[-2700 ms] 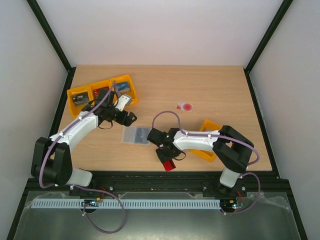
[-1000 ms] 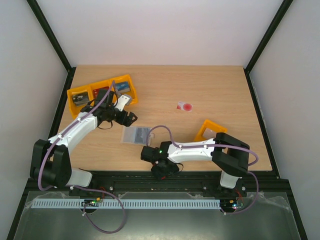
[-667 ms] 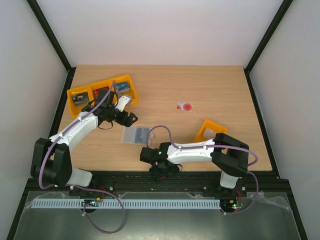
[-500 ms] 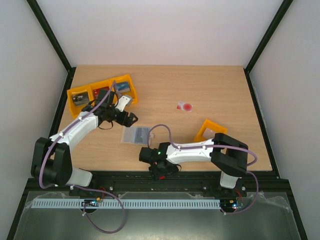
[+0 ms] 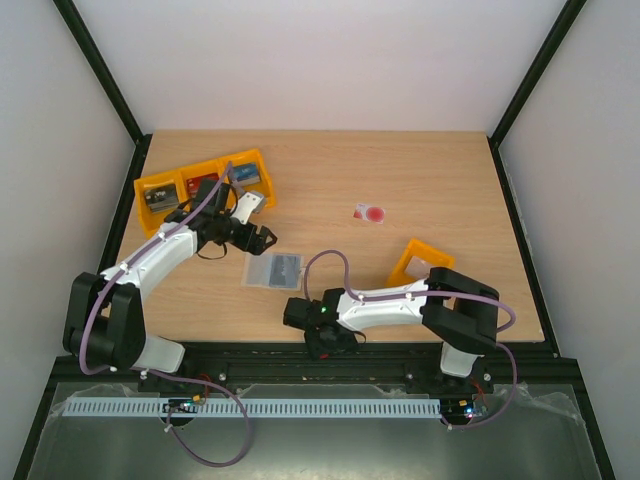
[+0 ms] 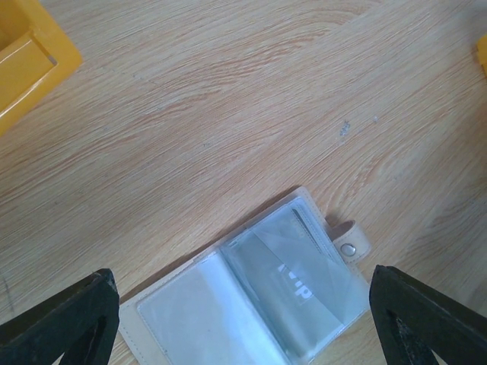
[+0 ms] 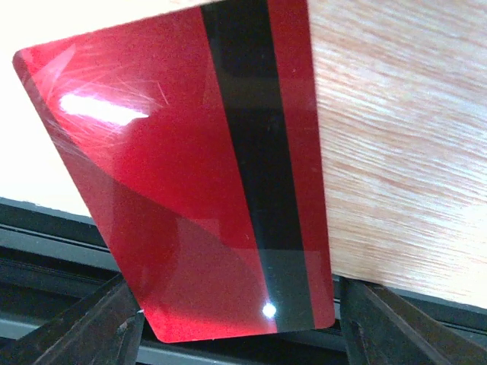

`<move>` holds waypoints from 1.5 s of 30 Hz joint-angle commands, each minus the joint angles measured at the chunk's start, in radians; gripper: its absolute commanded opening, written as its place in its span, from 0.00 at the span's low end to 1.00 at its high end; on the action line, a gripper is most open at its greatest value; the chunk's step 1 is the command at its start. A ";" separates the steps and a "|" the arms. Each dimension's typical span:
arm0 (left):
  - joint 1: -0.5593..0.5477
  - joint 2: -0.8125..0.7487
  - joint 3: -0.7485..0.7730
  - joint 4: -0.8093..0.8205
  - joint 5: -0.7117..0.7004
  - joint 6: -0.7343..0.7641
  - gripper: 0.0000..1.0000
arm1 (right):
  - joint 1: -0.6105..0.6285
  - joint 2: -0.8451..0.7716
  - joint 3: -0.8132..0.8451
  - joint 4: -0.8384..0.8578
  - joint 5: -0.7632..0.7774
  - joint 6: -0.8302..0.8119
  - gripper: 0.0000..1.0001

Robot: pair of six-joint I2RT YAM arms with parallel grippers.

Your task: Take the credit cards out of the card holder

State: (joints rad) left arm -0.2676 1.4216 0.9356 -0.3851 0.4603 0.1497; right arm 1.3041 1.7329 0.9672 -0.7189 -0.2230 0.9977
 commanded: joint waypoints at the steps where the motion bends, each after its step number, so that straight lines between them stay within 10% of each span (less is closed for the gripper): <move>1: 0.004 -0.004 0.018 -0.012 0.023 0.008 0.91 | 0.003 -0.007 -0.004 0.026 0.070 0.035 0.69; 31: 0.012 -0.047 0.108 -0.127 0.024 0.075 0.92 | -0.048 -0.161 0.028 0.044 0.128 -0.070 0.47; 45: 0.097 -0.144 0.405 -0.388 0.445 0.016 0.92 | -0.183 -0.362 0.176 0.351 0.235 -0.299 0.39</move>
State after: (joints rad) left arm -0.1768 1.3590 1.2968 -0.6960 0.6701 0.2325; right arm 1.1301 1.4433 1.1023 -0.5571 -0.0505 0.7792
